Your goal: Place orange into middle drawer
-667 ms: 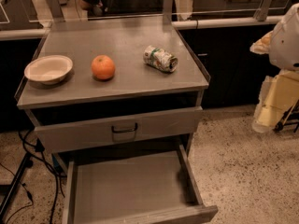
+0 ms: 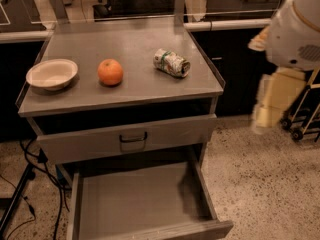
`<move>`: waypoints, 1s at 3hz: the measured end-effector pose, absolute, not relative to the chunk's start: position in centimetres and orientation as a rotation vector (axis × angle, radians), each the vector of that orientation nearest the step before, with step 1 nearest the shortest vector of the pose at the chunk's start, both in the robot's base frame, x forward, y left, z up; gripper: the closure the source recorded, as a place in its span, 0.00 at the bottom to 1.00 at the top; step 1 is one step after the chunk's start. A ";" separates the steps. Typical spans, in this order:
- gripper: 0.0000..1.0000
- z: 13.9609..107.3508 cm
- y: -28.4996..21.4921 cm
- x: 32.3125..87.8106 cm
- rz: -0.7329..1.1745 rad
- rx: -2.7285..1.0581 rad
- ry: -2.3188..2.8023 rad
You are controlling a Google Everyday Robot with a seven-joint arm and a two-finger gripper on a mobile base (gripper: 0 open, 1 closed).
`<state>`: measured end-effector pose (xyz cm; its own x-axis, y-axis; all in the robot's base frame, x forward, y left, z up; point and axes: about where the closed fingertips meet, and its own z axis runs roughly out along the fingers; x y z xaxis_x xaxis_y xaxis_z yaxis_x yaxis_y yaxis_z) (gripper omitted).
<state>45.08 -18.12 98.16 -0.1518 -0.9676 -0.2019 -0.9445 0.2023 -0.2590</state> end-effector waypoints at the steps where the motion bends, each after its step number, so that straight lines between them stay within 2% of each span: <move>1: 0.00 98.6 -14.2 46.0 -0.081 -1.882 2.079; 2: 0.00 99.3 -10.1 45.8 -0.014 -1.968 1.973; 3: 0.00 99.3 -10.0 45.8 -0.012 -1.969 1.970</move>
Offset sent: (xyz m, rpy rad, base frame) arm -0.0003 0.1259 0.0162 0.0800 0.0395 0.3110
